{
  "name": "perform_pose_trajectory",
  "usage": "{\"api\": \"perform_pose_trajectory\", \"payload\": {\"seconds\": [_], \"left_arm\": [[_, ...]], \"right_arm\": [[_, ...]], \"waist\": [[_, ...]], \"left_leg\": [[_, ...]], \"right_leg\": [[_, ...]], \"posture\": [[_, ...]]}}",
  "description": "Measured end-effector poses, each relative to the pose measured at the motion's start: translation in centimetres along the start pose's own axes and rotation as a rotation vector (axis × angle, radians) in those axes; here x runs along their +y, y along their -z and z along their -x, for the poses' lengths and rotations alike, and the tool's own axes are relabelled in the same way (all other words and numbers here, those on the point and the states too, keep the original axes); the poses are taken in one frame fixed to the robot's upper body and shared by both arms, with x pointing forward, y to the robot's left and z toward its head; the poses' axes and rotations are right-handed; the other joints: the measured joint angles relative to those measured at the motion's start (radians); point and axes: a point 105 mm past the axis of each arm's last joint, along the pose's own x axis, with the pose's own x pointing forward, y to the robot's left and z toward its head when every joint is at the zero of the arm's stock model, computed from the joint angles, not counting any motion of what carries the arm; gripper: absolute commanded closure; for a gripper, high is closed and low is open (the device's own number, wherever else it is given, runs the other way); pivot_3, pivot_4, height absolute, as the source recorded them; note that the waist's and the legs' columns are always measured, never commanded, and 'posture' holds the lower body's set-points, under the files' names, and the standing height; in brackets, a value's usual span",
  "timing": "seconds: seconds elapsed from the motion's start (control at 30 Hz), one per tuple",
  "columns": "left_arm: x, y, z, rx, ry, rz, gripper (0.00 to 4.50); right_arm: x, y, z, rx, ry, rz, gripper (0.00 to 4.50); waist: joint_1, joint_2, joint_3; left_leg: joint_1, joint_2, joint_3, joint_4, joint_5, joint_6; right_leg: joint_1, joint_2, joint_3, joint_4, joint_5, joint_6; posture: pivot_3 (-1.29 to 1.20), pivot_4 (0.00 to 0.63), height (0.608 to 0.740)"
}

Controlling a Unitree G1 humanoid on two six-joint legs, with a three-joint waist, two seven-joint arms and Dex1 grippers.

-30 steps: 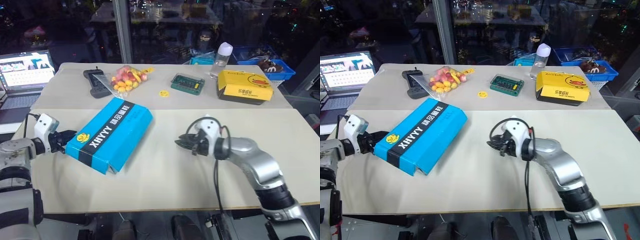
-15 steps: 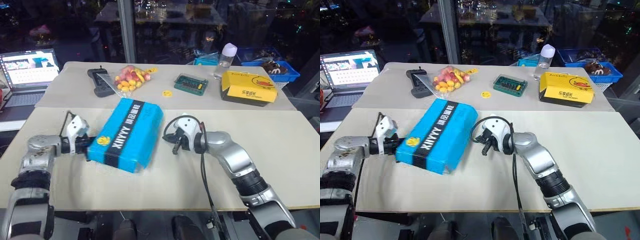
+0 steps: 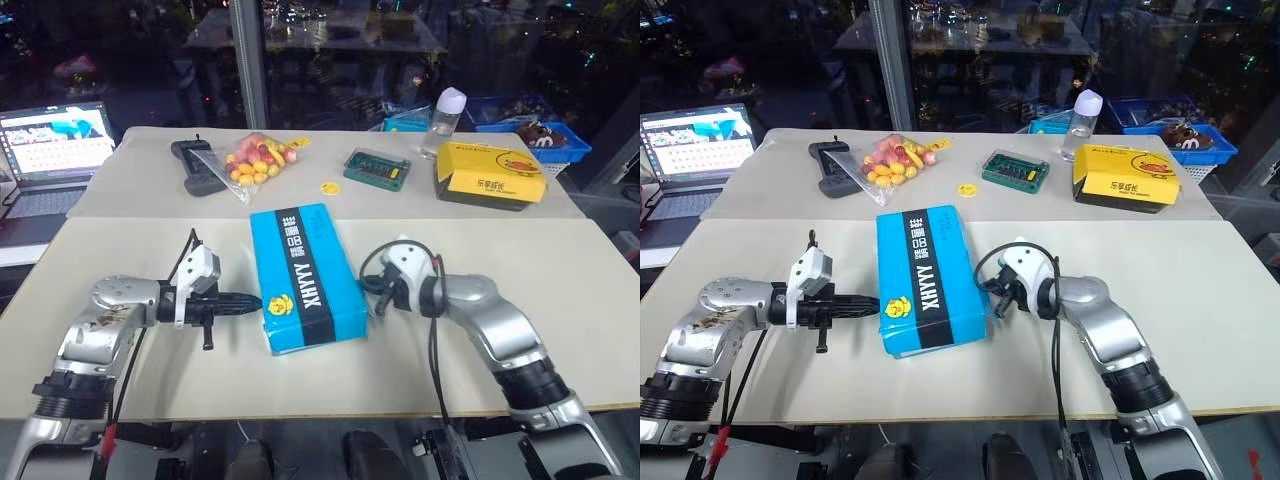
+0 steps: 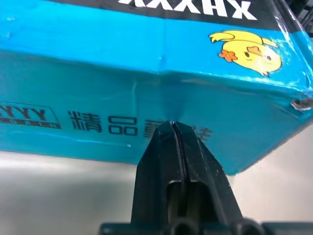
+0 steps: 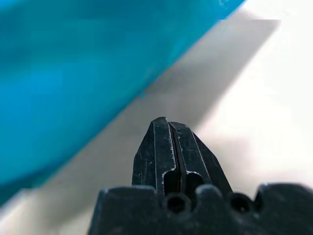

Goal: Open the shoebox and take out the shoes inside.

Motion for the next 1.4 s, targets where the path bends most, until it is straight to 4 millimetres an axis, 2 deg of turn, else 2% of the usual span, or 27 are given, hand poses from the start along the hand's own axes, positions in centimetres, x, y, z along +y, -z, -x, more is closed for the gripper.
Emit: {"api": "perform_pose_trajectory", "payload": {"seconds": [0.1,0.27,0.33,0.37,0.43,0.5,0.57,0.6,0.67,0.87,1.23,1.4], "left_arm": [[0.4,0.4,0.4,0.003,-0.044,-0.008,4.48],[0.4,3.7,2.9,-0.004,-0.236,0.108,4.48],[0.1,3.9,3.4,-0.117,-0.388,0.178,4.48],[-0.6,4.2,3.3,-0.164,-0.454,0.221,4.48],[-3.9,6.0,2.8,-0.143,-0.482,0.297,4.48],[-7.0,6.9,2.4,-0.121,-0.472,0.352,4.48],[-8.5,6.1,2.2,-0.128,-0.466,0.348,4.48],[-8.7,5.5,2.3,-0.139,-0.471,0.334,4.48],[-8.8,4.7,2.6,-0.155,-0.491,0.312,4.48],[-9.7,4.7,3.6,-0.141,-0.549,0.337,4.48],[-13.1,3.9,4.5,-0.152,-0.508,0.273,4.48],[-13.3,3.2,5.4,-0.15,-0.497,0.223,4.48]], "right_arm": [[0.6,0.4,0.4,0.012,-0.037,-0.002,4.5],[1.0,0.5,0.6,0.024,-0.082,0.007,4.5],[0.9,0.7,0.4,0.028,-0.1,0.01,4.5],[0.8,0.8,0.3,0.03,-0.106,0.011,4.5],[0.5,0.7,0.2,0.032,-0.112,0.019,4.5],[0.0,0.9,0.3,0.035,-0.112,0.021,4.5],[-0.2,0.8,0.2,0.033,-0.121,0.024,4.5],[-0.2,0.4,0.0,0.023,-0.129,0.034,4.5],[-0.2,-0.2,-0.1,0.006,-0.146,0.053,4.5],[0.2,-0.6,-0.1,0.002,-0.209,0.063,4.5],[1.6,-3.4,-1.1,-0.053,-0.335,0.133,4.5],[1.5,-4.7,-1.6,-0.085,-0.346,0.156,4.5]], "waist": [[-0.007,0.0,0.0],[-0.016,0.0,0.0],[-0.013,0.0,0.0],[-0.012,0.0,0.0],[-0.016,-0.001,0.0],[-0.014,-0.001,0.001],[0.001,-0.001,0.001],[0.004,-0.001,0.001],[0.003,-0.001,0.001],[-0.018,-0.001,0.002],[-0.036,-0.002,0.002],[-0.037,-0.002,0.002]], "left_leg": [[0.001,0.0,0.0,0.0,0.0,0.0],[0.001,0.001,0.0,0.0,0.0,0.0],[0.0,0.0,0.001,0.0,0.0,0.0],[0.0,0.0,0.001,0.001,0.0,0.0],[0.0,0.0,0.001,0.001,-0.001,0.0],[0.0,0.0,0.001,0.0,-0.001,0.001],[0.001,0.0,0.0,0.001,-0.001,0.001],[0.001,0.0,0.0,0.001,-0.001,0.001],[0.003,-0.001,0.0,0.001,0.001,0.003],[0.007,-0.005,0.0,0.002,0.002,0.004],[0.003,-0.005,0.0,-0.001,0.001,0.004],[0.002,-0.005,0.0,-0.001,0.001,0.004]], "right_leg": [[0.0,0.0,0.001,0.0,0.0,0.0],[0.0,0.001,0.0,0.0,0.0,0.0],[0.001,-0.001,0.001,-0.001,0.001,0.001],[0.001,-0.002,0.002,-0.001,0.001,0.001],[0.001,-0.001,0.002,-0.003,0.001,0.001],[0.0,-0.001,0.001,-0.002,0.0,0.001],[0.0,-0.001,0.0,0.0,0.0,-0.001],[0.0,-0.001,0.0,0.0,-0.002,-0.007],[0.001,-0.001,0.002,-0.001,0.0,-0.009],[0.003,-0.001,0.008,-0.004,0.0,-0.01],[-0.001,-0.001,0.009,-0.004,-0.001,-0.008],[-0.001,-0.001,0.009,-0.005,-0.001,-0.009]], "posture": [[0.0,0.15,0.726],[0.0,0.15,0.726],[0.0,0.15,0.726],[0.0,0.15,0.726],[0.0,0.15,0.726],[0.0,0.15,0.726],[0.0,0.15,0.726],[0.0,0.15,0.726],[0.0,0.15,0.726],[0.0,0.15,0.726],[0.0,0.15,0.726],[0.0,0.15,0.726]]}}
